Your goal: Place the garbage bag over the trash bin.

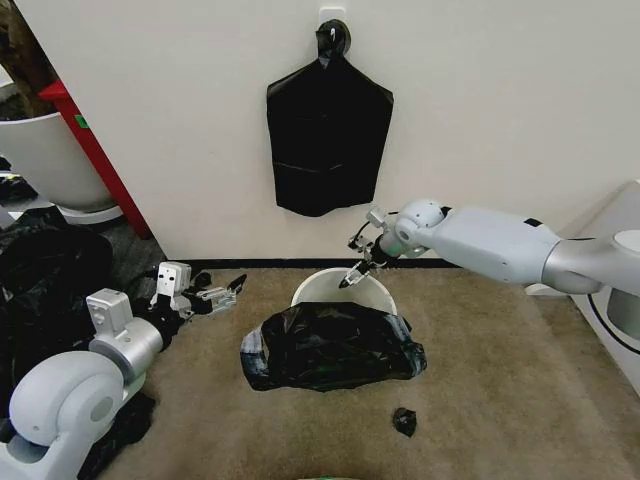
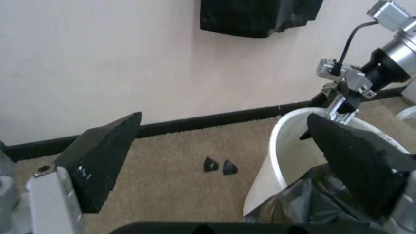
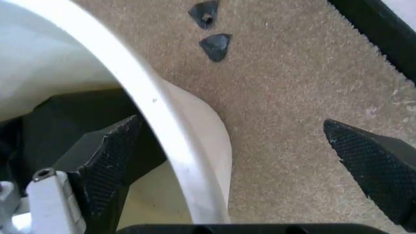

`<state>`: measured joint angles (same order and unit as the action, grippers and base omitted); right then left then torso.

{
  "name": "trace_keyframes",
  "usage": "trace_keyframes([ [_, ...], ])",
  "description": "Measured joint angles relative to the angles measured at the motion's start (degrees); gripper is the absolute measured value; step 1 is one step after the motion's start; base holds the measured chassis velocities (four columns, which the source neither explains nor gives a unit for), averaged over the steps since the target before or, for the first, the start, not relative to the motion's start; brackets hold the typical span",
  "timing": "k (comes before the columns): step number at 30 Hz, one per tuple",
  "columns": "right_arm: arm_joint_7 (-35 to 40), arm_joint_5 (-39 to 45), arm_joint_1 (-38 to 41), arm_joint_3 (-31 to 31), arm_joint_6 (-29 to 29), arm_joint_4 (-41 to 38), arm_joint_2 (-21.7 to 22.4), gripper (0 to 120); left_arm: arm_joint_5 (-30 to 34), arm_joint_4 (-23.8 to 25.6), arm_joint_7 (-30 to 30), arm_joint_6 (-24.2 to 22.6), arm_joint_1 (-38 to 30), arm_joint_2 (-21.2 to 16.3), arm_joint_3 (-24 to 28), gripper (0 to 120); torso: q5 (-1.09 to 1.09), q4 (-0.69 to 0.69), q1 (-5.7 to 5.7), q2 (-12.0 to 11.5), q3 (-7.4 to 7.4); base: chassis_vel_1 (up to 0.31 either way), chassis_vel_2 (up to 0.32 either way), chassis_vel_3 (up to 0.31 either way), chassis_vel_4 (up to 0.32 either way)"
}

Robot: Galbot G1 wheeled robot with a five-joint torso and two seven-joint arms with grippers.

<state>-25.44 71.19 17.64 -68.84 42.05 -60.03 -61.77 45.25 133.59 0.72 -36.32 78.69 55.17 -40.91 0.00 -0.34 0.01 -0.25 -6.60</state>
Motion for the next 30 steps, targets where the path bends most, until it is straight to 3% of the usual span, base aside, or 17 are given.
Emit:
trace_keyframes([
  [7,0.0,-0.4,-0.9,0.6,0.0,1.2,-1.0,100,-0.5,0.0,0.0,0.5,0.0,0.2,0.5,100,0.00,0.00,0.00,0.0,0.00,0.000,0.000,0.000,0.000],
  [12,0.1,-0.8,-1.2,0.8,0.0,1.4,-1.2,86,-1.0,0.0,0.3,0.8,0.0,0.3,0.6,100,-0.01,-0.01,0.00,0.0,0.01,0.000,0.000,0.000,0.000],
  [30,2.4,1.0,-2.1,2.1,0.0,-1.0,0.3,17,-3.0,-0.2,1.0,1.8,0.1,1.2,1.6,100,0.01,0.01,0.00,0.0,-0.01,0.000,0.000,0.000,0.000],
])
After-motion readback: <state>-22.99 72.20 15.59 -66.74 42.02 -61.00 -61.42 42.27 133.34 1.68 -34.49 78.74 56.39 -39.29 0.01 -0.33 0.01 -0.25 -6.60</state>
